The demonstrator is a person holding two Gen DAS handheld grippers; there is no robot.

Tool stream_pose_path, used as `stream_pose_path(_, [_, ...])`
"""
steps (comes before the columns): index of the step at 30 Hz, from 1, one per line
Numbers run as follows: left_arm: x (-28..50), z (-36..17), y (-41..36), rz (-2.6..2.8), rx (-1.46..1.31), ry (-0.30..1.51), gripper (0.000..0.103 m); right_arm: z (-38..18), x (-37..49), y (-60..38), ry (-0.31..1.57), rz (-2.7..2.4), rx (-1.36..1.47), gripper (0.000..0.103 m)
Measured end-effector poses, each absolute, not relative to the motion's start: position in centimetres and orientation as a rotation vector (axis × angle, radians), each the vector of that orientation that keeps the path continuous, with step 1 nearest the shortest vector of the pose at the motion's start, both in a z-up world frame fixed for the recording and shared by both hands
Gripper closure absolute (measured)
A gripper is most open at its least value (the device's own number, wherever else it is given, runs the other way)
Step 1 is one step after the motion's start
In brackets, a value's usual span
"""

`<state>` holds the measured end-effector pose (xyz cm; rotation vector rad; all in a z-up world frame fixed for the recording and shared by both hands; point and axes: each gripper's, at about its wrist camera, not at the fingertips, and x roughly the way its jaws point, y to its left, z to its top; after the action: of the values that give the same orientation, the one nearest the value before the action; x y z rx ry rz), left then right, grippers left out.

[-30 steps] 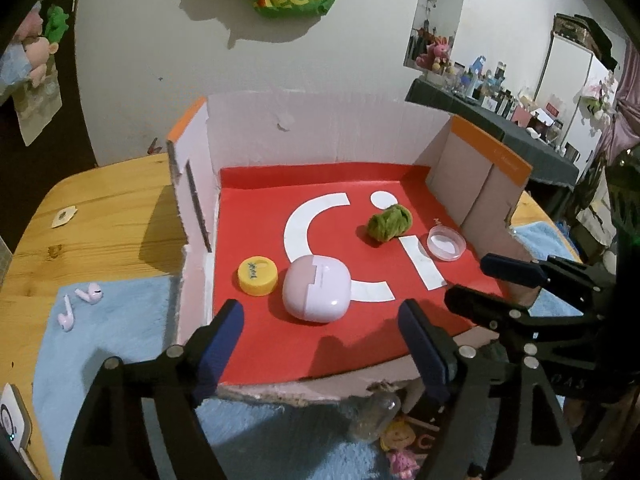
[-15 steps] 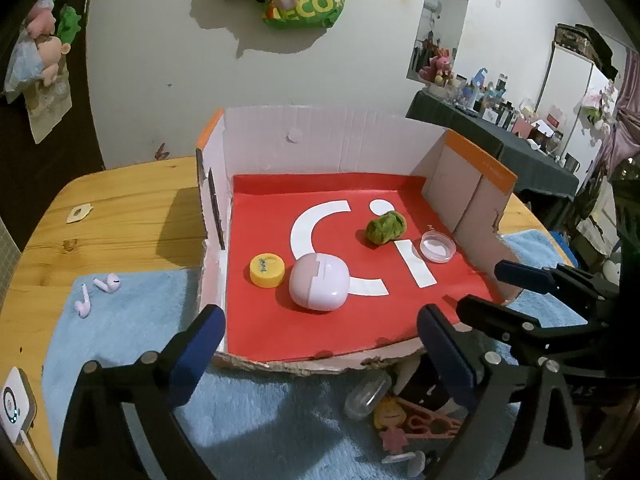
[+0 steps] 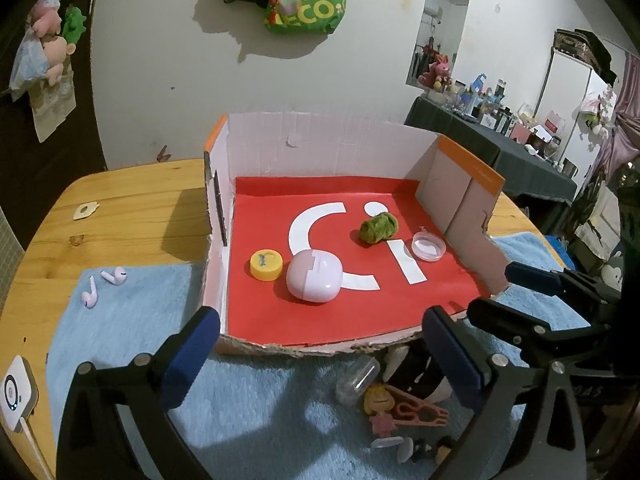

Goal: Organize objects
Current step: 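Withdraw both grippers from the box toward the items on the blue towel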

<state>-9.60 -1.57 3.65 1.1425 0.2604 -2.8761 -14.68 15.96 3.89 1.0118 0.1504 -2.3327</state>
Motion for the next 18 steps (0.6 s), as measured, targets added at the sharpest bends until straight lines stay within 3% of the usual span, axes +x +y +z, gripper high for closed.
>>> stream_pose_path(18, [-8.0, 3.7, -1.0, -2.881, 1.147, 0.273, 0.000, 4.3, -12.9, 16.7, 0.139, -2.341, 0.996, 0.019])
